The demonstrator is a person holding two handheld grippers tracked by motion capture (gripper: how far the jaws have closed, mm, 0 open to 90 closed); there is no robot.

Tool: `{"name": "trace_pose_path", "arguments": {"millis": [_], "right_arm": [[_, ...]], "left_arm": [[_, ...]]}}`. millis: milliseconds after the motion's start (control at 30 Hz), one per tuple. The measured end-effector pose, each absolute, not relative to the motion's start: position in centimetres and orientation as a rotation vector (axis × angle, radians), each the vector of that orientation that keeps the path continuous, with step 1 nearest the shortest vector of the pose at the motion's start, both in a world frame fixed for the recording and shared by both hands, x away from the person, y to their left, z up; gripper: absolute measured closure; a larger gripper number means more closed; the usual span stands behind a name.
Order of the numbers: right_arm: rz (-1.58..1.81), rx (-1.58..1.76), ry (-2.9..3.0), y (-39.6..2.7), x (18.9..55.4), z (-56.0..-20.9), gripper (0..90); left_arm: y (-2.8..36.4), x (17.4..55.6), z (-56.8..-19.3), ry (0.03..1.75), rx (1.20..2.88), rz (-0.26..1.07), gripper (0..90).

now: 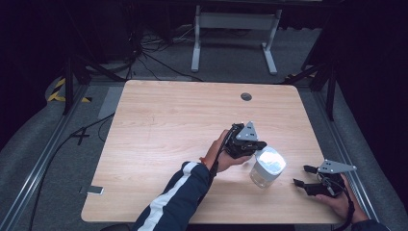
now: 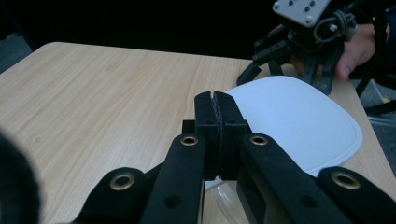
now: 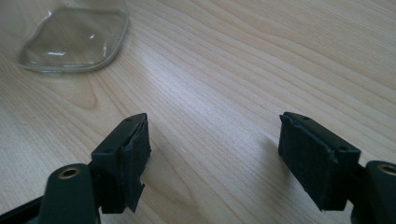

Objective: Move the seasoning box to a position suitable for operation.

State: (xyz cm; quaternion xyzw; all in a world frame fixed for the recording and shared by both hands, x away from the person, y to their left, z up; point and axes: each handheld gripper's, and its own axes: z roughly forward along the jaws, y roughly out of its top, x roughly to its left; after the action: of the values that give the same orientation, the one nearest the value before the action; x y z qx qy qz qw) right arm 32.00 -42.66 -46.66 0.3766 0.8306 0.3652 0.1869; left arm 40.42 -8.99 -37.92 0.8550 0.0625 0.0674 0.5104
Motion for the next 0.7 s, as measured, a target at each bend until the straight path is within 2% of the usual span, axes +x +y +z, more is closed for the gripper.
{"name": "trace_pose_path", "arguments": {"millis": [100,367,400,467,533,700], "right_arm": [[1.028,1.061,2.338,-42.7,32.0,-46.7,24.8],[1.013,1.045,2.324,-42.5,31.6,-46.6,26.3],[1.005,1.029,2.325,-42.4,31.6,-46.6,28.3],[0.991,1.047,2.343,-42.2,31.4,-46.2,39.3],[0.983,1.017,2.329,-42.0,31.2,-45.7,45.5],[1.200,0.943,2.267,-40.8,30.0,-42.3,61.9]], "left_arm": [[-9.3,40.2,-38.0,0.144,2.079,0.205,89.9],[-9.2,40.5,-38.1,0.149,2.073,0.211,89.8],[-9.1,40.5,-38.2,0.148,2.070,0.211,89.9],[-9.2,40.5,-38.3,0.169,2.060,0.198,89.9],[-9.2,40.5,-38.3,0.167,2.061,0.200,89.9],[-9.2,40.4,-38.3,0.163,2.059,0.208,89.9]]}}
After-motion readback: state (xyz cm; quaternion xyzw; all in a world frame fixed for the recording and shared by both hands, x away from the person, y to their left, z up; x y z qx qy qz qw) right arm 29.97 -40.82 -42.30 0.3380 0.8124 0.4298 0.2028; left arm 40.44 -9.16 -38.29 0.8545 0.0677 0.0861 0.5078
